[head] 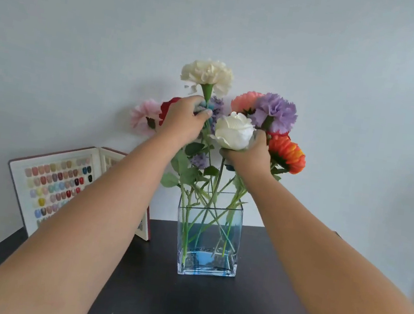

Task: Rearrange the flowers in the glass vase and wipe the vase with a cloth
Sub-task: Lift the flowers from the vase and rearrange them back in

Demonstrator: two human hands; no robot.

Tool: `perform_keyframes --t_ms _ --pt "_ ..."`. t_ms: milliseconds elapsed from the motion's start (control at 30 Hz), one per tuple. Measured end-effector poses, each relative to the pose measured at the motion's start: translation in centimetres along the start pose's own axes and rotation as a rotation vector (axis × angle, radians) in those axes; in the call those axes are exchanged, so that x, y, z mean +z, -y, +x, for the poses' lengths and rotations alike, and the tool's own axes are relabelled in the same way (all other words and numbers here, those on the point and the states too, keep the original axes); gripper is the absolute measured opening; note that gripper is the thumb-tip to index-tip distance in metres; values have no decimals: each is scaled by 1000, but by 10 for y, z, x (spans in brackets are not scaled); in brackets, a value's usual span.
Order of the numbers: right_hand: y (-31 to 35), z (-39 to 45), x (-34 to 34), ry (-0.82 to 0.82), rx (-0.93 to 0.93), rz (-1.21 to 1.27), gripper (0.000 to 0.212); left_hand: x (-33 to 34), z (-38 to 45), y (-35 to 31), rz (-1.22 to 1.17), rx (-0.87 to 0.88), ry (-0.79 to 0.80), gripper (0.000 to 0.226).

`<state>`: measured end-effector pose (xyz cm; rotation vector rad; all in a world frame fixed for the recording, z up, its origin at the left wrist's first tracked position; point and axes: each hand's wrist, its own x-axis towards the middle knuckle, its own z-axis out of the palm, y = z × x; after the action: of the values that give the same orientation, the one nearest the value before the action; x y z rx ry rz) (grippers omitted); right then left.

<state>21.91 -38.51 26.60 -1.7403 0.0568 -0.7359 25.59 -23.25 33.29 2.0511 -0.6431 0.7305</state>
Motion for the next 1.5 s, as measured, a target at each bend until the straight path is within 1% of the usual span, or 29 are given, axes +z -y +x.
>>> perform_keyframes --t_ms 100,300,400,500,567,633,733,833,967,1033,1100,1200,1300,1400,1500 --pt "-21 -7 5 28 -32 -131 80 20 -13 13 45 -22 85 5" --pt "-51 -17 10 60 -119 -324 80 30 -20 32 -9 -82 119 16" --pt "-54 -21 11 73 -133 -366 84 33 -16 33 -78 -120 97 5" --pt "-58 -26 7 99 -126 -343 86 41 -23 39 -178 -185 57 26" --pt "-63 -32 2 93 -114 -348 88 49 -33 43 -145 -165 51 31" --pt "-65 -38 -4 82 -137 -362 91 57 -42 45 -85 -120 65 29" --pt "-62 -39 -11 64 -193 -375 91 62 -42 37 28 -34 57 21" --pt "-53 -29 -16 62 -238 -384 85 53 -26 24 110 48 27 9" --pt "-41 -21 -19 52 -270 -397 67 40 -3 12 163 41 40 31" --pt "-35 -21 -20 32 -287 -364 60 39 5 8 145 52 35 33" --pt "-31 -23 -20 46 -292 -312 56 41 8 5 128 79 30 26" --pt "-27 -23 -23 53 -234 -188 54 41 12 3 72 93 -16 22" --pt "-28 -19 -28 50 -159 -17 57 36 19 2 -6 61 -88 19" --pt "-27 -17 -32 56 -140 145 56 29 25 0 -66 17 -141 20" --pt "-26 -15 -35 25 -113 264 56 19 32 -5 -160 -35 -205 19"
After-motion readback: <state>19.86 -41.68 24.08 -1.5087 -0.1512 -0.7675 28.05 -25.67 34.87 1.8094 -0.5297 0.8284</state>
